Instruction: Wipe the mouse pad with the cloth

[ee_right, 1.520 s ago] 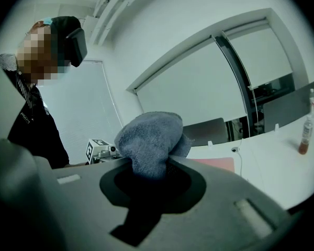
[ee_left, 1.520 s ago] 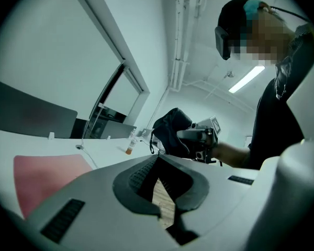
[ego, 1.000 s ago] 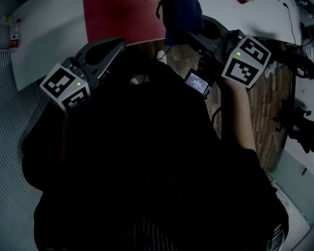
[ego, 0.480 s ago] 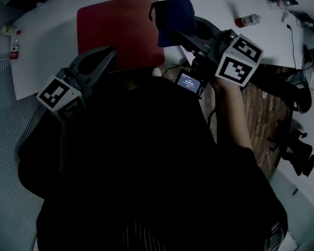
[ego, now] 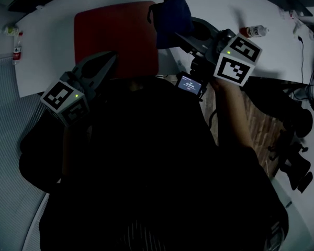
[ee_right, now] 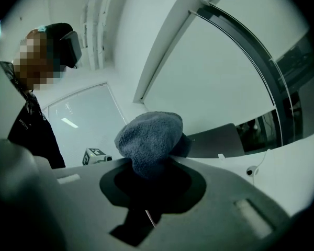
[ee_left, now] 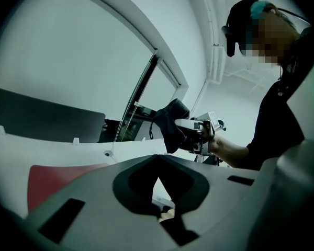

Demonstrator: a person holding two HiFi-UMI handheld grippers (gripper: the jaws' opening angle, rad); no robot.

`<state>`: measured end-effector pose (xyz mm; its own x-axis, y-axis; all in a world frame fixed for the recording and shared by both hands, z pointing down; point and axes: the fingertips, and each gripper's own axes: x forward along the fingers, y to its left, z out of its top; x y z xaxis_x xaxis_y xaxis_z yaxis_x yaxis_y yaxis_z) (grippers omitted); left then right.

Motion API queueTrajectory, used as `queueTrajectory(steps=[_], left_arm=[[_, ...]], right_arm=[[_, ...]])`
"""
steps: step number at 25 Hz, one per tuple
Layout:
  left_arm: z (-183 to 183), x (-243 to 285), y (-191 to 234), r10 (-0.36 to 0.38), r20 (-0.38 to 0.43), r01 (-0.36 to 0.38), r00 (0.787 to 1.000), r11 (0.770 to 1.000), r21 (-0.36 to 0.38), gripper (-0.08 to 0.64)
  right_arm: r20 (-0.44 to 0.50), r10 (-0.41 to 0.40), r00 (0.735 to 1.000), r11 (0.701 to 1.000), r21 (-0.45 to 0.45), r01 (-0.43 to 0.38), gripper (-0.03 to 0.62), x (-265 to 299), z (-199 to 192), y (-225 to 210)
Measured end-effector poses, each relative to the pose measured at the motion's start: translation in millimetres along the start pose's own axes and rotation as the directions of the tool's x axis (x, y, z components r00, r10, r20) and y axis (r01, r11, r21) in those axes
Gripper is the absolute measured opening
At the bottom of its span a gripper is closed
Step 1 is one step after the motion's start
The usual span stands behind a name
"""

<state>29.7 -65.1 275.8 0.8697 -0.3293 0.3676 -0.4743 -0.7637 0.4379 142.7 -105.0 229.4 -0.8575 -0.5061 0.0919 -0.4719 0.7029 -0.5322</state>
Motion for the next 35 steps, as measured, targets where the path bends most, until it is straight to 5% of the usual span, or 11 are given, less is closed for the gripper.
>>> queueTrajectory(steps=[12,18,25,35], left_arm=[[-22.5,12.7,4.9,0.043,-0.062,-0.047,0.997,0.997,-0.068,0.005],[-43.0,22.2,29.6,-0.039,-0.135,0.019,0.990,0.989,-0.149,0.005],[-35.9,37.2,71.4,-0.057,-0.149,0.042,0.987,0.994,-0.098,0.004],[-53.4,45.3,131.1,-0.011,-0.228,-0.023,0.974,0.989,-0.146,0.005]], right_arm=[[-0.052,0.036,0.998,0.995,0.094,-0.031,0.069,3.3,-28.0,-37.5],[-0.091,-0.037,0.995,0.995,0.085,0.045,0.069,15.3,-31.2,-48.2],[-0.057,-0.126,0.990,0.988,0.080,0.130,0.069,17.1,-21.1,-55.8],[-0.145,-0.157,0.977,0.984,0.065,0.168,0.069,47.9,-22.8,-75.2]])
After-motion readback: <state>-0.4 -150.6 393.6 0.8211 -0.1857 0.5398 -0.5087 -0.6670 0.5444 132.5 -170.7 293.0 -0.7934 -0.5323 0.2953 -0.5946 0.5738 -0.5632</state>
